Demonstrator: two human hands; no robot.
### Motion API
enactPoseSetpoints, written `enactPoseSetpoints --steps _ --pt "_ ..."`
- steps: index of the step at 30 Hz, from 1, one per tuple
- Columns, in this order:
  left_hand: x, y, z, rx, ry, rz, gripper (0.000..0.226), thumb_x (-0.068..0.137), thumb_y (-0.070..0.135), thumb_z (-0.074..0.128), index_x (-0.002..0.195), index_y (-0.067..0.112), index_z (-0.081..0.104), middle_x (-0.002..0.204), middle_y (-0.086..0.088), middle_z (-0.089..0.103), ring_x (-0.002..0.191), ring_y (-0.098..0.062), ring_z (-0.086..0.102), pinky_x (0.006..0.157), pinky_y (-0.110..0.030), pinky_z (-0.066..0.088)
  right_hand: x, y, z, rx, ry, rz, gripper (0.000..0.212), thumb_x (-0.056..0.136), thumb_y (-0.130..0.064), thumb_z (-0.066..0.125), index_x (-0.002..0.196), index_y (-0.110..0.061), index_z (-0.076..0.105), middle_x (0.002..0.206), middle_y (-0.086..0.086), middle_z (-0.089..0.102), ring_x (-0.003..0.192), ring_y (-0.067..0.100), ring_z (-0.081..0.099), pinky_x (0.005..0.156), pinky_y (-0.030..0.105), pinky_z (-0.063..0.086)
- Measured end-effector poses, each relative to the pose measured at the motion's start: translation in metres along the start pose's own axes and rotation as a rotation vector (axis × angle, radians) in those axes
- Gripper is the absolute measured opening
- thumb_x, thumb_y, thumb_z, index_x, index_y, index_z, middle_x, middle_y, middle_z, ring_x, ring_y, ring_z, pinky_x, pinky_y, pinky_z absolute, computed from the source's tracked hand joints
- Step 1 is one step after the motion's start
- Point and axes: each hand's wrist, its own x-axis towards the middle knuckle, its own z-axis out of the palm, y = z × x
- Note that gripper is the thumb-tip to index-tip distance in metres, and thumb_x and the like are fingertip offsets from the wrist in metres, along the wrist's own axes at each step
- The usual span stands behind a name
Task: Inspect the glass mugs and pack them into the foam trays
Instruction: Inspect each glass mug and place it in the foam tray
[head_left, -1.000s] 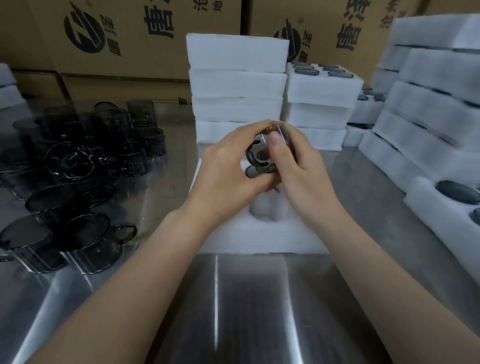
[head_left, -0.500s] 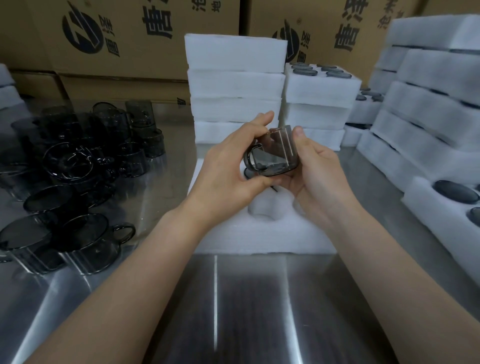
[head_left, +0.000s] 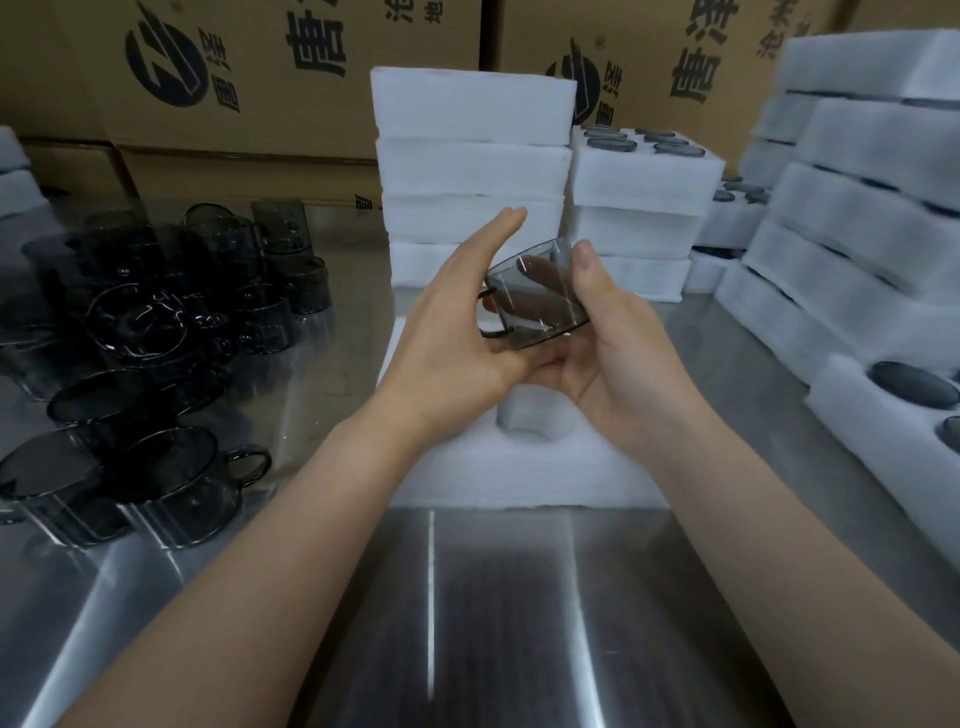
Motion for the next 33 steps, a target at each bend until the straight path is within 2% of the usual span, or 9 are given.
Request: enactPoseSetpoints --steps 4,8,10,13,17,21,26,29,33 --pt "-0.003 0.004 0.001 0.18 0.015 0.183 0.085 0.069 0.022 0.086 0.142 0.023 0.042 0.142 0.004 0.049 0.132 -0.009 0.044 0.11 -0.027 0.035 0.001 0.004 0.0 -0.073 0.101 -0.062 0.039 0.08 -0.053 0.064 0.101 -0.022 0.075 0.102 0.011 0.075 0.087 0.034 0.073 0.072 0.042 0.06" --pt "-0.003 0.004 0.002 0.215 0.04 0.276 0.069 0.076 0.02 0.082 0.136 0.008 0.05 0.131 -0.001 0.058 0.12 -0.005 0.051 0.103 -0.013 0.037 0.001 0.004 0.001 -0.106 0.177 -0.052 0.048 0.094 -0.047 0.053 0.12 -0.009 0.066 0.111 0.014 0.072 0.092 0.037 0.072 0.084 0.05 0.058" --pt "-0.003 0.003 0.002 0.201 0.026 0.272 0.065 0.077 0.017 0.081 0.134 0.008 0.052 0.13 -0.001 0.059 0.12 -0.006 0.052 0.104 -0.015 0.039 0.002 0.002 0.001 -0.092 0.213 -0.038 0.044 0.101 -0.039 0.045 0.117 -0.004 0.066 0.107 0.017 0.073 0.089 0.038 0.072 0.083 0.051 0.058" --pt "-0.004 0.001 0.002 0.135 -0.016 0.264 0.064 0.077 0.005 0.078 0.134 0.012 0.05 0.137 -0.004 0.055 0.135 -0.016 0.045 0.11 -0.034 0.04 0.002 0.0 0.0 -0.063 0.238 -0.027 0.039 0.103 -0.034 0.043 0.108 -0.005 0.069 0.104 0.02 0.073 0.092 0.04 0.071 0.081 0.052 0.058" --pt "-0.004 0.002 0.001 0.055 -0.077 0.27 0.066 0.08 -0.002 0.071 0.131 0.027 0.041 0.146 -0.002 0.045 0.146 -0.016 0.027 0.114 -0.04 0.035 0.001 -0.002 -0.002 -0.003 0.235 -0.003 0.038 0.102 -0.031 0.048 0.086 -0.011 0.077 0.099 0.022 0.073 0.086 0.038 0.071 0.069 0.042 0.06" --pt "-0.005 0.0 0.001 -0.016 -0.07 0.284 0.065 0.08 -0.003 0.069 0.128 0.027 0.037 0.145 -0.002 0.043 0.147 -0.02 0.025 0.115 -0.045 0.033 0.003 -0.004 -0.004 0.098 0.149 0.063 0.04 0.098 -0.037 0.052 0.109 -0.003 0.068 0.106 0.017 0.07 0.093 0.032 0.068 0.084 0.044 0.057" --pt "-0.005 -0.002 0.0 -0.024 -0.07 0.206 0.066 0.083 0.006 0.069 0.135 0.027 0.035 0.146 0.004 0.041 0.147 -0.014 0.022 0.105 -0.011 0.032 0.003 -0.006 -0.001 0.261 -0.141 0.2 0.067 0.093 -0.054 0.042 0.139 -0.006 0.049 0.139 0.025 0.053 0.127 0.041 0.053 0.099 0.048 0.05" --pt "-0.004 -0.002 0.001 0.038 -0.077 0.171 0.062 0.083 0.016 0.072 0.133 0.031 0.038 0.148 0.009 0.04 0.146 -0.01 0.024 0.108 -0.01 0.029 0.003 -0.006 -0.002 0.212 -0.113 0.149 0.069 0.088 -0.051 0.049 0.138 -0.004 0.05 0.135 0.025 0.056 0.116 0.038 0.058 0.102 0.048 0.048" --pt "-0.003 0.002 0.0 0.074 -0.037 0.122 0.075 0.075 0.022 0.082 0.138 0.019 0.042 0.151 0.004 0.038 0.137 -0.007 0.038 0.111 -0.026 0.034 0.002 -0.004 0.001 0.133 0.025 0.057 0.066 0.082 -0.042 0.061 0.126 0.006 0.053 0.111 0.023 0.066 0.094 0.035 0.067 0.079 0.044 0.059"
